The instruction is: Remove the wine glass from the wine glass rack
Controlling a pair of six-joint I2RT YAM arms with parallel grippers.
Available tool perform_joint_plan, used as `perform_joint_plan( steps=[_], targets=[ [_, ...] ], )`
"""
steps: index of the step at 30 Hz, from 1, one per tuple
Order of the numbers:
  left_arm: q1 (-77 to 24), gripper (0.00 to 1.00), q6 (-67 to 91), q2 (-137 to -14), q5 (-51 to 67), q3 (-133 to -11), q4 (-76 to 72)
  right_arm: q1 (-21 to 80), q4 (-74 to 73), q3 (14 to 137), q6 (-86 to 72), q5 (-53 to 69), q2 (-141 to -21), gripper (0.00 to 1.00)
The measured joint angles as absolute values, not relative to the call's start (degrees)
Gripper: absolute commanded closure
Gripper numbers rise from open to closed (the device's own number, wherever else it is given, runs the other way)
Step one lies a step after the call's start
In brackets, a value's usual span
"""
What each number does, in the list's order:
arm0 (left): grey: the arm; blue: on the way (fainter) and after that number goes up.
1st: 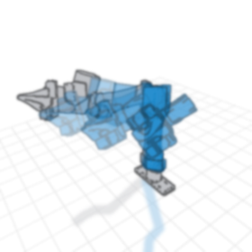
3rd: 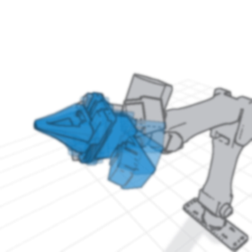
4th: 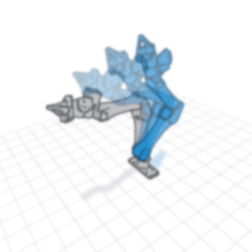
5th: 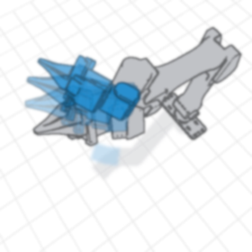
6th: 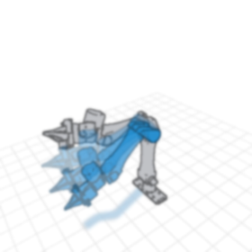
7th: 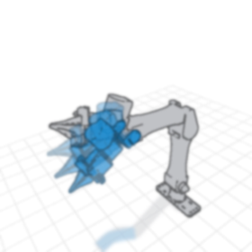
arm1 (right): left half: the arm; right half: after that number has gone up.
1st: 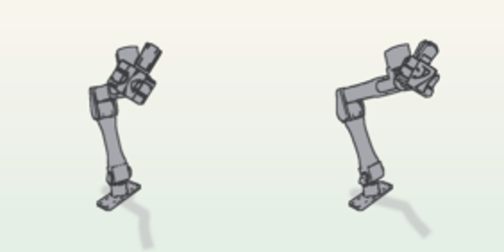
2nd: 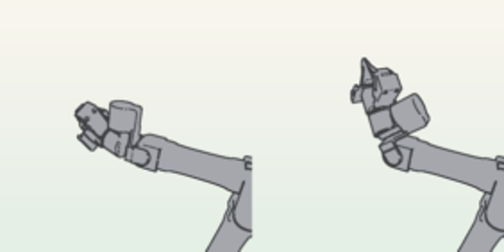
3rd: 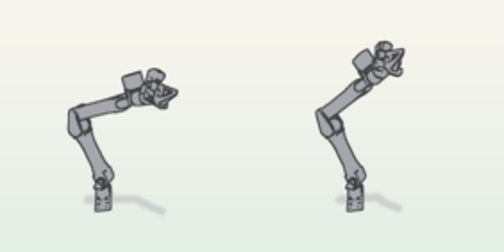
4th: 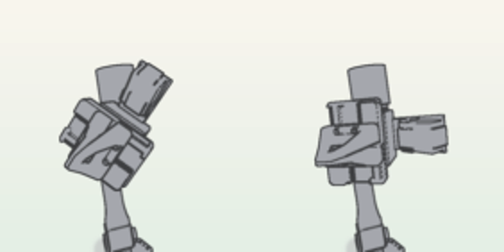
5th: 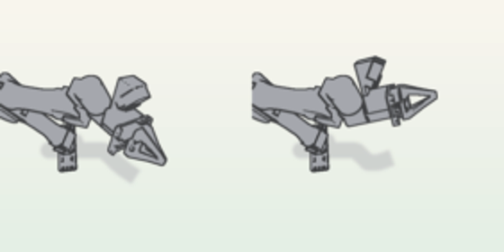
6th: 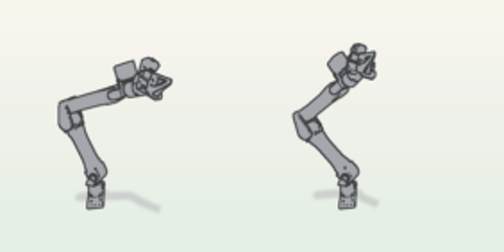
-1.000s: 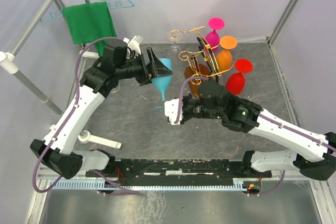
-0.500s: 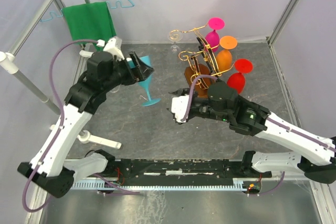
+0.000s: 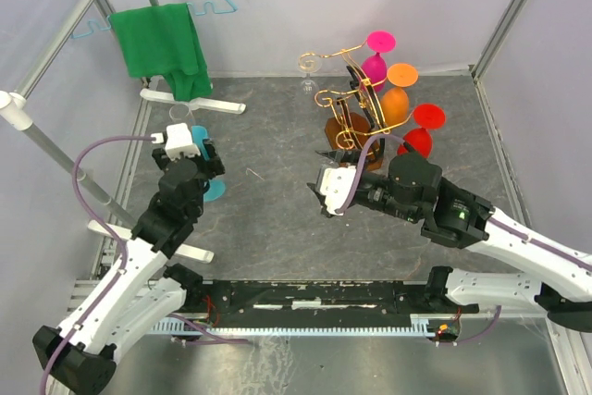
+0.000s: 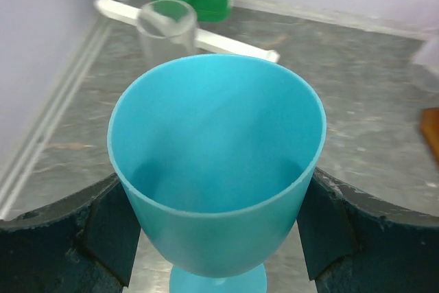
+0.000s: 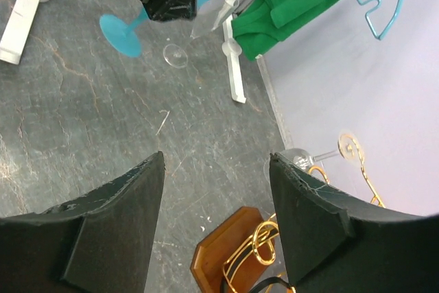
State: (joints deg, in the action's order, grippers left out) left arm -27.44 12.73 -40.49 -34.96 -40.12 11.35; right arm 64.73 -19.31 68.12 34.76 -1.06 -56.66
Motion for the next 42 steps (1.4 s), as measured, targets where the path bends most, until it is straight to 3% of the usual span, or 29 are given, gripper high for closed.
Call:
perform_joint_plan(
  steps=[7,21,30,42],
  targets=[
    [-27.4,0.27,5.7,-40.5,-46.8,-35.4,-0.9,64.7,-18.9,66.1,34.8,-2.6,-56.1,0.28],
    [-27.4,0.23,7.4,-53.4,-67.4,-27.6,-21.1,64.7,-14.9,62.1,33.7,-2.6,-52.3,0.26],
    [-24.3,0.19,1.6,-63.4,-71.7,-22.2,-43.7,64.7,-13.2,60.3,32.4,-2.8,-49.9,0.26],
    [-18.9,0.16,0.8,-75.5,-73.1,-21.1,-56.6,64.7,-12.4,56.4,30.8,-7.9,-45.2,0.26]
  ],
)
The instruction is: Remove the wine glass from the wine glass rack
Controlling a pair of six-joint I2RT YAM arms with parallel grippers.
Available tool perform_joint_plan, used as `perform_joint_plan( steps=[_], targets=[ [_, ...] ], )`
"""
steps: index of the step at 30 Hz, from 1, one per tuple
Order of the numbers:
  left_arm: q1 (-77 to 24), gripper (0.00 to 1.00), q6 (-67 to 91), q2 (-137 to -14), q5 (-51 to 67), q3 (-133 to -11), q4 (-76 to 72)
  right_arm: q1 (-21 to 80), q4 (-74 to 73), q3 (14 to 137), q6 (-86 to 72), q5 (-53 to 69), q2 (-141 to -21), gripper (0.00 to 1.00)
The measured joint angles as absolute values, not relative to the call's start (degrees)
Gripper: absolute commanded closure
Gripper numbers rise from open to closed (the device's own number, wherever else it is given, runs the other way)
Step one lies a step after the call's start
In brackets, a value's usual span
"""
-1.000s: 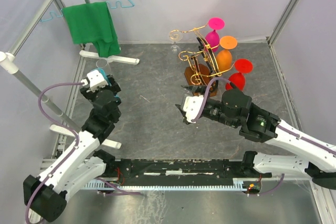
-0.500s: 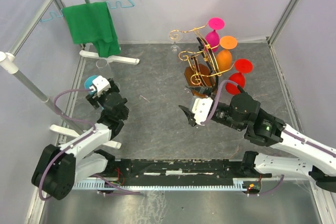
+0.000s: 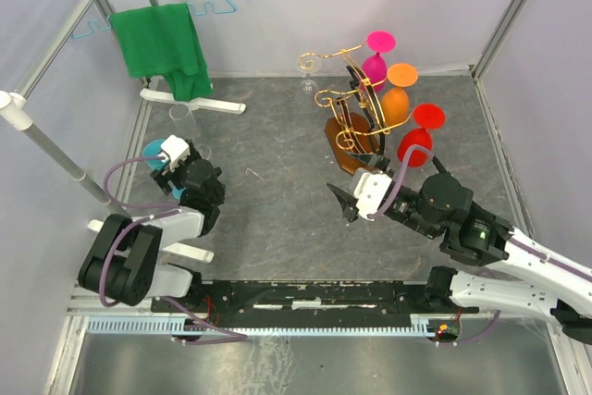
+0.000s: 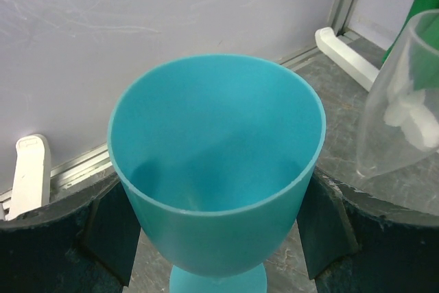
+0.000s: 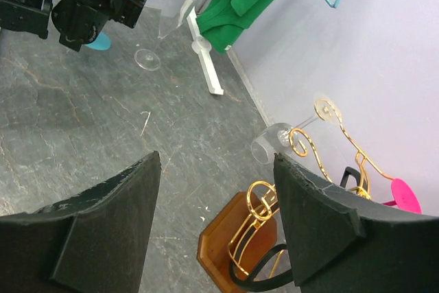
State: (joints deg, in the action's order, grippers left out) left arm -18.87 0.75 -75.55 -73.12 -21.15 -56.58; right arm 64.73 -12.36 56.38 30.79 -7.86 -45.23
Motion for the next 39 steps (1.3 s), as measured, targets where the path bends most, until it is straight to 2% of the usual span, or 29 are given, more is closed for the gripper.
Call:
perform_joint_plan(
  steps=[11,16,21,32,36,39],
  targets=[
    [-18.1,0.15,-0.6,-86.1,-73.3,-21.5,-65.0,64.7,-11.0,54.4,30.3,-9.6,-44.7,0.25],
    [-18.1,0.01,-2.0,-88.8,-73.5,-22.7,-68.1,64.7,-10.7,54.4,30.3,-10.2,-44.7,0.25],
    [-18.1,0.01,-2.7,-90.4,-73.7,-25.3,-68.3,64.7,-10.7,54.0,30.3,-10.8,-44.6,0.25],
    [-18.2,0.01,0.6,-89.5,-73.5,-27.4,-60.5,64.7,-10.7,53.7,30.3,-11.7,-43.8,0.25],
    [-19.5,0.01,3.2,-85.4,-73.6,-27.4,-55.3,64.7,-10.5,53.6,30.2,-12.4,-43.8,0.25],
    [-22.2,0.01,7.8,-79.8,-74.7,-27.9,-45.7,64.7,-9.1,53.5,28.3,-16.3,-44.7,0.24]
  ],
)
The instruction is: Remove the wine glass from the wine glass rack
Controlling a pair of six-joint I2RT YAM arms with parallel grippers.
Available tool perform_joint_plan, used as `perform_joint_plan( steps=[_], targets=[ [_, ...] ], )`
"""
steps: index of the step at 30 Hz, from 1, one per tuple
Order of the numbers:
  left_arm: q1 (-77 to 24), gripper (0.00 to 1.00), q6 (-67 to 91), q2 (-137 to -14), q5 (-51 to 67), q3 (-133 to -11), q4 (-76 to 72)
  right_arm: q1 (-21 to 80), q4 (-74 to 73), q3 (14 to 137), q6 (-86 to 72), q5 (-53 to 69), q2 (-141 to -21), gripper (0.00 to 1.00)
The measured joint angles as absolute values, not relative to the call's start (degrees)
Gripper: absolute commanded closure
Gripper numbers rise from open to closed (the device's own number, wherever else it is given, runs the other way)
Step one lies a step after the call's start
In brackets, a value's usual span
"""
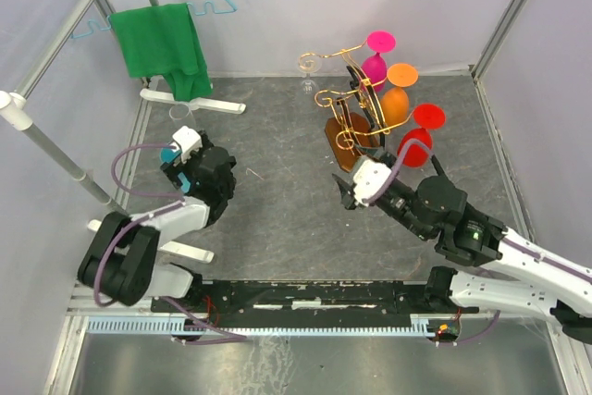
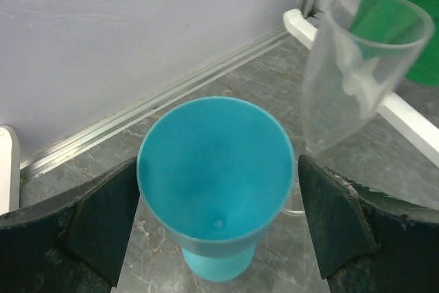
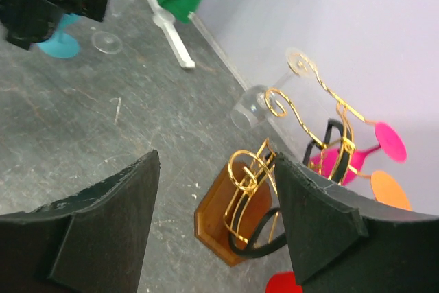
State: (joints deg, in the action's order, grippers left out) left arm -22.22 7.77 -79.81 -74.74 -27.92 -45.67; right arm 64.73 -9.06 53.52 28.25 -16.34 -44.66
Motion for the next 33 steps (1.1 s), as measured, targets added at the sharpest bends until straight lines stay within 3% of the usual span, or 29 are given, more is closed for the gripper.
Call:
perform_joint_plan(
  steps=[2,5,12,16,19,25,26,33],
  targets=[
    [-24.0,0.01,14.7,-75.4,-74.8,-30.1,-34.0,64.7,-10.1,54.9,25.9,-20.1,-46.6,0.29],
    [-25.7,0.01,25.9,-69.1,-74.0,-34.5,-15.4,63.8,-15.0,62.5,20.8,-25.8,-52.4,0.49],
    [-28.0,0.06,39.4,-53.3,-68.2,-39.0,10.3,51.8,-24.1,79.3,3.4,-26.3,-63.5,0.52],
    [-28.0,0.05,41.3,-53.1,-62.2,-47.0,19.9,43.3,-28.5,89.5,-6.1,-20.8,-70.9,0.59],
    [-28.1,0.06,41.0,-54.5,-55.1,-53.5,22.6,39.4,-30.5,97.2,-13.5,-13.3,-78.0,0.67],
    [-28.1,0.04,39.2,-52.1,-38.5,-54.4,19.4,33.0,-31.7,103.6,-26.2,0.8,-87.6,0.62],
    [-28.1,0.00,39.1,-52.5,-36.0,-54.5,19.0,32.1,-31.9,104.4,-28.1,2.8,-89.2,0.61],
    [-29.0,0.01,38.1,-55.1,-23.5,-54.7,18.5,27.4,-31.3,108.3,-37.6,10.7,-99.1,0.60]
  ],
)
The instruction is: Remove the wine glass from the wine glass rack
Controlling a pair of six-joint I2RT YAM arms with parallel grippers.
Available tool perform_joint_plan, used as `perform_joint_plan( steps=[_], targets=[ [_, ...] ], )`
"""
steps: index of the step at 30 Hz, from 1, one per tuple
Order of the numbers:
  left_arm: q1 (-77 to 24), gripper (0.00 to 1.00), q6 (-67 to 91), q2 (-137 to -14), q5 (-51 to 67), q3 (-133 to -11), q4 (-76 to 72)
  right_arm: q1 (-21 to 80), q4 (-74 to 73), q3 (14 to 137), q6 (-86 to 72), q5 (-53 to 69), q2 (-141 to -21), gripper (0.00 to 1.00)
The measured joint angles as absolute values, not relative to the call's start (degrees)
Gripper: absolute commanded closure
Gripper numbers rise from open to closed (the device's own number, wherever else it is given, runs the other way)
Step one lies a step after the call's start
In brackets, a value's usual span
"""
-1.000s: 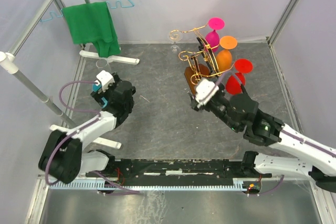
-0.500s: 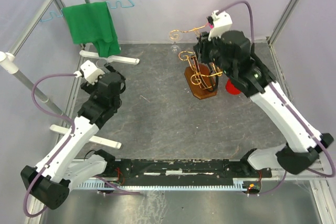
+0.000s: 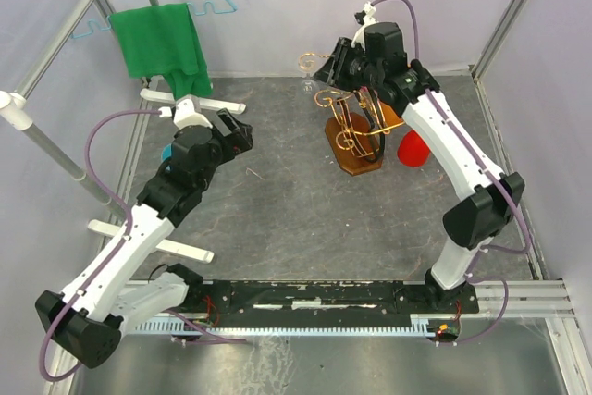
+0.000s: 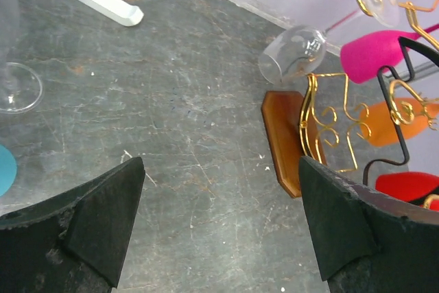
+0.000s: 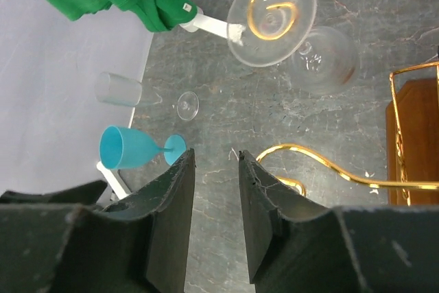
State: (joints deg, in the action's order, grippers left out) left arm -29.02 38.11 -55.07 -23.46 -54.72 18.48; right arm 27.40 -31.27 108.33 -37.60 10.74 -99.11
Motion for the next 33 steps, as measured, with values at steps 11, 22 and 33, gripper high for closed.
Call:
perform_joint_plan(
  steps=[11,22,33],
  targets=[
    [-29.1,0.01,37.6,-52.3,-20.8,-53.1,17.4,24.5,-26.2,110.1,-44.1,13.6,-105.9,0.60],
    [-29.1,0.01,37.6,-52.3,-20.7,-50.5,17.5,23.9,-21.6,109.3,-45.8,12.8,-108.2,0.57],
    [-29.1,0.01,37.6,-50.7,-20.8,-50.0,17.5,22.6,-20.9,109.3,-46.3,12.2,-110.1,0.57]
  ],
)
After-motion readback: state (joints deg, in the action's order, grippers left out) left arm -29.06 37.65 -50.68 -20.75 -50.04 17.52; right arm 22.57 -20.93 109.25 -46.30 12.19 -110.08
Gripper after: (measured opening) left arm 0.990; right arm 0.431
